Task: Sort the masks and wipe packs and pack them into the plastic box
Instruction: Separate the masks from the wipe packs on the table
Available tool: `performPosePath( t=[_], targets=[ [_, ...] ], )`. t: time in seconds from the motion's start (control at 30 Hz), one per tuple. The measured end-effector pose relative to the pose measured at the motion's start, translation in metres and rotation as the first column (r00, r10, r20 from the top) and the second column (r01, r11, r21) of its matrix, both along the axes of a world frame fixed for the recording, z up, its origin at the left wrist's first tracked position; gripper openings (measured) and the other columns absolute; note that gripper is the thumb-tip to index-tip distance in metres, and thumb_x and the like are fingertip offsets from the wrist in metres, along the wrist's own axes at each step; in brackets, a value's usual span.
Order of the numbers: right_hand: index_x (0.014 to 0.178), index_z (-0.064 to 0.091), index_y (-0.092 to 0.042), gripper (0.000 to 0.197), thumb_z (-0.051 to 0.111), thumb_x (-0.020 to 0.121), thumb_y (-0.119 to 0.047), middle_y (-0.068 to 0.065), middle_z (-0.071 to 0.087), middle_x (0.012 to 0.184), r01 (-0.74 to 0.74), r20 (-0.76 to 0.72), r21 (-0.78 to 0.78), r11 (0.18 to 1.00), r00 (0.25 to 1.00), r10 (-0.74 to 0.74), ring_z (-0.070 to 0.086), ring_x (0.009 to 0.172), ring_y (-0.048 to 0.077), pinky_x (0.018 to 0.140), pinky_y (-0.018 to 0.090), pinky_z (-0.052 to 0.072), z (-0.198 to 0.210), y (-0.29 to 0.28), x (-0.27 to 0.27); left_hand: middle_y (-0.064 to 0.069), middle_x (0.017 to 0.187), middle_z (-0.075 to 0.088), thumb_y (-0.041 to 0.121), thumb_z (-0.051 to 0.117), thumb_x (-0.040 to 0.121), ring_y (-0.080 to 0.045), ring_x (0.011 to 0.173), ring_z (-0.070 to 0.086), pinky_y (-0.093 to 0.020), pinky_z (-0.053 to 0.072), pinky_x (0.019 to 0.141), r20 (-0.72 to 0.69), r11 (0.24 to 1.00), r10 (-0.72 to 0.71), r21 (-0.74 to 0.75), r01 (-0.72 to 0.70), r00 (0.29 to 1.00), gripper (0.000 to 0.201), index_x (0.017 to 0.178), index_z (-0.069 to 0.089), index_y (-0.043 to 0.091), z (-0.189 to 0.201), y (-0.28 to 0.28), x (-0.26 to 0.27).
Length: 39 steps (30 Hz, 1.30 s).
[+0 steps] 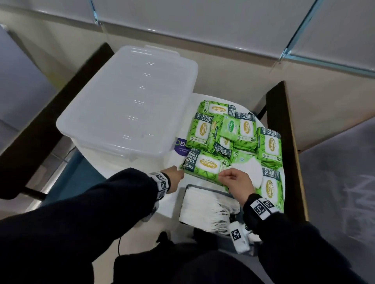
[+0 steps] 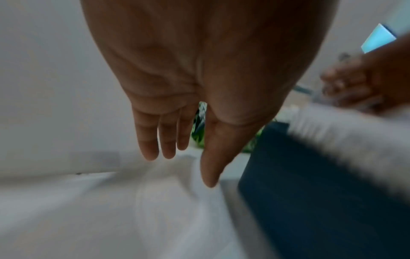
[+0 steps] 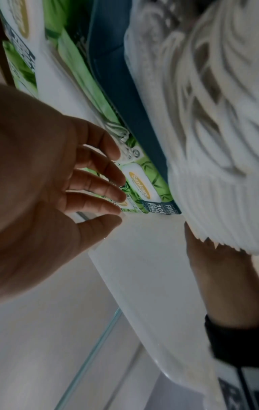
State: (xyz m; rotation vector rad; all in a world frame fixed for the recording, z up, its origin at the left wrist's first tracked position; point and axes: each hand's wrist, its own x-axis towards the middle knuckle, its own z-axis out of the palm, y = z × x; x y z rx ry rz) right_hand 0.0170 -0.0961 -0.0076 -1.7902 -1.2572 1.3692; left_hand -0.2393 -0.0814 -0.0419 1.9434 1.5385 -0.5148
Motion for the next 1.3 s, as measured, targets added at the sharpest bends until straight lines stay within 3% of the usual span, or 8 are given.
performPosePath(
  t=[0.23, 0.5, 0.63, 0.77, 0.87, 1.0, 1.13, 1.3],
  targets=[
    [0.087, 0.075, -0.010, 0.007, 0.074, 0.089, -0.003, 0.001, 0.070, 0.079, 0.173, -0.069, 0.006, 0.985, 0.983, -0.172, 0.060, 0.073, 0.015, 0.068, 0.027, 0.049, 0.016, -0.017, -0.021, -0.016, 0.120, 0.060, 0.003, 0.057, 0.089, -0.038, 0.102, 0.065, -0.040, 0.051, 0.073, -0.083, 0.967, -0.204, 0.137, 0.214, 0.975, 0.039, 0.127, 0.052, 0.011, -0.016, -0.011, -0.013],
    [0.105, 0.073, -0.012, 0.023, 0.080, 0.086, -0.003, 0.004, 0.073, 0.097, 0.100, -0.194, 0.120, 0.988, 0.978, -0.076, 0.065, 0.080, 0.010, 0.071, 0.027, 0.053, 0.060, -0.041, -0.039, 0.000, 0.092, 0.071, 0.036, 0.056, 0.097, -0.022, 0.081, 0.065, -0.034, 0.051, 0.070, 0.476, 0.884, 0.004, 0.409, -0.226, 0.879, 0.026, 0.122, 0.055, 0.031, 0.088, 0.004, 0.025],
    [0.110, 0.070, -0.021, 0.044, 0.089, 0.075, -0.005, -0.005, 0.070, 0.120, -0.010, -0.125, 0.296, 0.955, 0.991, 0.049, 0.063, 0.098, 0.008, 0.074, 0.023, 0.056, 0.078, -0.040, -0.043, 0.003, 0.083, 0.068, 0.028, 0.071, 0.088, -0.014, 0.071, 0.061, -0.030, 0.046, 0.063, 0.750, 0.882, 0.247, 0.089, -0.463, 0.613, 0.013, 0.099, 0.064, 0.028, 0.118, 0.027, 0.047],
    [0.107, 0.068, -0.035, 0.049, 0.090, 0.073, -0.008, -0.007, 0.064, 0.122, -0.086, 0.065, 0.402, 0.912, 0.996, 0.065, 0.059, 0.097, 0.008, 0.072, 0.025, 0.053, 0.075, -0.028, -0.031, -0.005, 0.072, 0.060, 0.017, 0.074, 0.087, -0.019, 0.056, 0.055, -0.026, 0.044, 0.051, 0.669, 0.653, 0.724, -0.584, -0.483, 0.170, 0.007, 0.090, 0.068, 0.015, 0.124, 0.033, 0.068],
    [0.092, 0.078, -0.023, 0.024, 0.080, 0.083, -0.001, 0.001, 0.076, 0.097, 0.099, -0.038, 0.406, 0.909, 0.995, -0.091, 0.068, 0.087, 0.019, 0.077, 0.035, 0.057, 0.075, -0.016, -0.011, -0.003, 0.075, 0.059, 0.041, 0.074, 0.090, -0.015, 0.051, 0.054, -0.023, 0.040, 0.050, 0.620, 0.625, 0.756, -0.590, -0.511, 0.209, 0.028, 0.099, 0.070, 0.015, 0.120, 0.038, 0.080],
    [0.085, 0.078, -0.007, 0.005, 0.082, 0.084, -0.008, 0.013, 0.075, 0.083, 0.277, -0.264, 0.167, 0.946, 0.937, -0.228, 0.070, 0.070, 0.022, 0.061, 0.033, 0.057, 0.083, -0.002, 0.028, 0.006, 0.104, 0.061, 0.068, 0.062, 0.089, -0.016, 0.088, 0.056, -0.032, 0.046, 0.070, 0.716, 0.721, 0.638, -0.426, -0.546, 0.284, 0.051, 0.118, 0.069, 0.026, 0.117, 0.044, 0.098],
    [0.096, 0.073, -0.006, 0.021, 0.084, 0.085, -0.021, 0.010, 0.074, 0.084, 0.375, -0.379, -0.117, 0.920, 0.839, -0.390, 0.071, 0.067, 0.026, 0.051, 0.033, 0.058, 0.080, 0.010, 0.069, 0.007, 0.125, 0.071, 0.061, 0.068, 0.086, -0.021, 0.119, 0.064, -0.043, 0.050, 0.100, 0.783, 0.800, 0.582, -0.501, -0.331, 0.221, 0.051, 0.128, 0.066, 0.032, 0.109, 0.048, 0.133],
    [0.109, 0.069, -0.004, 0.022, 0.077, 0.091, -0.015, 0.013, 0.073, 0.088, 0.369, -0.447, -0.229, 0.901, 0.782, -0.434, 0.069, 0.059, 0.024, 0.048, 0.033, 0.059, 0.063, 0.029, 0.115, -0.009, 0.111, 0.077, 0.021, 0.087, 0.078, -0.029, 0.101, 0.074, -0.041, 0.059, 0.091, 0.735, 0.805, 0.593, -0.552, -0.218, 0.328, 0.046, 0.120, 0.071, 0.010, 0.083, 0.054, 0.177]
  ],
)
